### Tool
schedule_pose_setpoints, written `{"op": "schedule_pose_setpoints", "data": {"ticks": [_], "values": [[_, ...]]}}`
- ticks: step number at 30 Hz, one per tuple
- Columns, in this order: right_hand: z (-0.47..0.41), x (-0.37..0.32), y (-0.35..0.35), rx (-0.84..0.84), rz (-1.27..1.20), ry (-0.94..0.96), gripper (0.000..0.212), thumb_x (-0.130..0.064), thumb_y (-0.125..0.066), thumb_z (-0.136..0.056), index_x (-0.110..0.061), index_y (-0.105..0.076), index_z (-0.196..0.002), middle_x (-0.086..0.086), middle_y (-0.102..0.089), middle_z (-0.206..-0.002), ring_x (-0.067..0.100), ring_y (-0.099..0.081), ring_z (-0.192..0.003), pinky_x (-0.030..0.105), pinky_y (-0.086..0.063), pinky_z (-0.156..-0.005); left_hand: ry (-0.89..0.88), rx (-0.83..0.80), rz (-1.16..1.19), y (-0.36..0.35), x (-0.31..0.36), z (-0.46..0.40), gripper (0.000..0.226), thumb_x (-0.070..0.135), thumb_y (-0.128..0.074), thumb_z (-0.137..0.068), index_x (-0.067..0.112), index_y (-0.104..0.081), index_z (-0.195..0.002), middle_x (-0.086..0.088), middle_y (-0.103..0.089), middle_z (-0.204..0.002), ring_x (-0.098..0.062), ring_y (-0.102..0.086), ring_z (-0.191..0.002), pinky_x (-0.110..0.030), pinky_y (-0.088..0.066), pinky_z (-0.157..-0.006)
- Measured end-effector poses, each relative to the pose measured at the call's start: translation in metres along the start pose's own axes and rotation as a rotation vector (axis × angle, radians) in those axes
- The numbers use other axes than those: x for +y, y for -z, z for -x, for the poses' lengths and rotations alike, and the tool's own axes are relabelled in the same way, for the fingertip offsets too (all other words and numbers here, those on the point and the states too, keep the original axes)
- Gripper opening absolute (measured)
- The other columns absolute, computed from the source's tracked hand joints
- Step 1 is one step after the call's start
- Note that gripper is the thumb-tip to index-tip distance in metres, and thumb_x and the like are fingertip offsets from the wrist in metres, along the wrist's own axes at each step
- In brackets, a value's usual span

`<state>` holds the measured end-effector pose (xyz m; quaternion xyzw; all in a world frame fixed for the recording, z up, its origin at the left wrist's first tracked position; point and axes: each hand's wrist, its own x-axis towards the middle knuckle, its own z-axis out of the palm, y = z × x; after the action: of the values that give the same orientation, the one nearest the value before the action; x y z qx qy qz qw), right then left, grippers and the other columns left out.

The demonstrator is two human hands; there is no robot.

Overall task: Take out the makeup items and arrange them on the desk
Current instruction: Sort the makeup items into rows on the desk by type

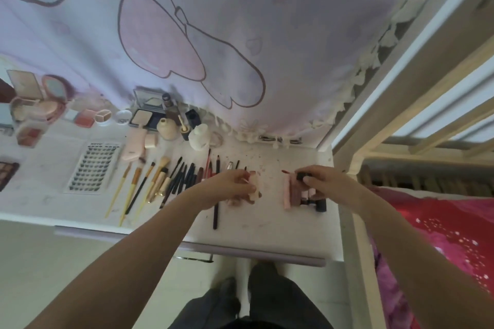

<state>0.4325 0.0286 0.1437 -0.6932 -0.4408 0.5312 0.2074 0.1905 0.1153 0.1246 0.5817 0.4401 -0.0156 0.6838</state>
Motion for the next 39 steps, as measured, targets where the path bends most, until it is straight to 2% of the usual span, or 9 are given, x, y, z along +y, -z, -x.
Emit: {"op": "schedule_pose_setpoints", "data": {"ticks": [3, 6, 10, 16, 22, 30, 32, 35, 39], "values": [[-0.013, 0.002, -0.010, 0.063, -0.008, 0.010, 0.013, -0.018, -0.043, -0.100, -0.020, -0.051, -0.109, -0.010, -0.065, -0.094, 0.013, -0.062, -0.095, 0.022, -0.051, -0.075, -0.084, 0.255, -0.195, -0.011, 0.003, -0.016, 0.030, 0.029, -0.057, -0.092, 0.013, -0.054, -0.118, -0.001, -0.068, -0.104, -0.015, -0.064, -0.095, -0.031, -0.050, -0.090], [-0.028, 0.006, -0.020, 0.080, 0.092, 0.084, 0.008, -0.023, -0.044, -0.098, -0.022, -0.044, -0.107, -0.006, -0.066, -0.107, 0.016, -0.063, -0.098, 0.032, -0.049, -0.087, -0.205, 0.496, -0.492, -0.019, -0.002, -0.030, 0.027, 0.036, -0.051, -0.093, 0.014, -0.060, -0.106, 0.001, -0.061, -0.095, -0.014, -0.057, -0.086, -0.027, -0.046, -0.077], [-0.051, 0.008, -0.029, 0.234, 0.409, 0.315, 0.022, -0.024, -0.054, -0.093, -0.015, -0.055, -0.114, 0.000, -0.053, -0.112, 0.015, -0.049, -0.103, 0.019, -0.034, -0.082, -0.278, 0.572, -0.628, -0.021, -0.009, -0.049, 0.023, 0.034, -0.053, -0.092, 0.018, -0.060, -0.107, 0.007, -0.052, -0.092, -0.015, -0.053, -0.088, -0.026, -0.040, -0.077], [-0.083, 0.007, -0.043, 0.264, 0.442, 0.341, 0.013, -0.018, -0.056, -0.090, -0.010, -0.053, -0.100, 0.001, -0.053, -0.098, 0.017, -0.051, -0.084, 0.023, -0.035, -0.072, -0.239, 0.696, -0.822, -0.018, -0.008, -0.076, 0.021, 0.035, -0.052, -0.091, 0.023, -0.057, -0.108, 0.007, -0.060, -0.108, -0.018, -0.049, -0.105, -0.032, -0.030, -0.090], [-0.104, 0.010, -0.048, 0.292, 0.569, 0.323, 0.012, -0.021, -0.054, -0.091, -0.012, -0.055, -0.098, 0.007, -0.060, -0.101, 0.026, -0.055, -0.092, 0.040, -0.046, -0.081, -0.163, 0.695, -0.887, -0.016, -0.009, -0.092, 0.024, 0.035, -0.048, -0.093, 0.024, -0.055, -0.113, 0.006, -0.058, -0.115, -0.020, -0.047, -0.111, -0.036, -0.030, -0.096], [-0.100, 0.011, -0.041, 0.236, 0.534, 0.270, 0.030, -0.019, -0.054, -0.092, -0.007, -0.055, -0.120, 0.011, -0.056, -0.120, 0.028, -0.049, -0.113, 0.034, -0.040, -0.096, -0.114, 0.678, -0.882, -0.021, -0.004, -0.090, 0.038, 0.035, -0.049, -0.093, 0.022, -0.046, -0.128, 0.003, -0.054, -0.127, -0.021, -0.043, -0.122, -0.037, -0.026, -0.101], [-0.091, 0.013, -0.029, 0.218, 0.495, 0.245, 0.034, -0.016, -0.053, -0.092, -0.007, -0.052, -0.125, 0.011, -0.053, -0.124, 0.026, -0.048, -0.115, 0.030, -0.037, -0.097, -0.126, 0.743, -0.806, -0.024, -0.005, -0.079, 0.043, 0.038, -0.050, -0.093, 0.019, -0.043, -0.131, 0.001, -0.051, -0.128, -0.021, -0.042, -0.123, -0.036, -0.026, -0.104], [-0.076, 0.016, -0.009, 0.277, 0.459, 0.176, 0.023, -0.014, -0.049, -0.094, -0.008, -0.060, -0.114, 0.008, -0.059, -0.113, 0.022, -0.056, -0.100, 0.028, -0.044, -0.088, -0.244, 0.930, -0.607, -0.040, -0.007, -0.055, 0.029, 0.030, -0.052, -0.092, 0.013, -0.051, -0.116, 0.000, -0.055, -0.107, -0.021, -0.050, -0.104, -0.025, -0.028, -0.093], [-0.064, 0.010, -0.009, 0.204, 0.465, 0.080, 0.018, -0.016, -0.050, -0.094, -0.008, -0.065, -0.101, 0.008, -0.066, -0.098, 0.014, -0.054, -0.080, 0.023, -0.042, -0.073, -0.163, 0.586, -0.670, -0.086, 0.001, -0.054, 0.026, 0.034, -0.041, -0.097, 0.015, -0.049, -0.112, -0.002, -0.062, -0.101, -0.022, -0.058, -0.095, -0.033, -0.037, -0.089]]}}
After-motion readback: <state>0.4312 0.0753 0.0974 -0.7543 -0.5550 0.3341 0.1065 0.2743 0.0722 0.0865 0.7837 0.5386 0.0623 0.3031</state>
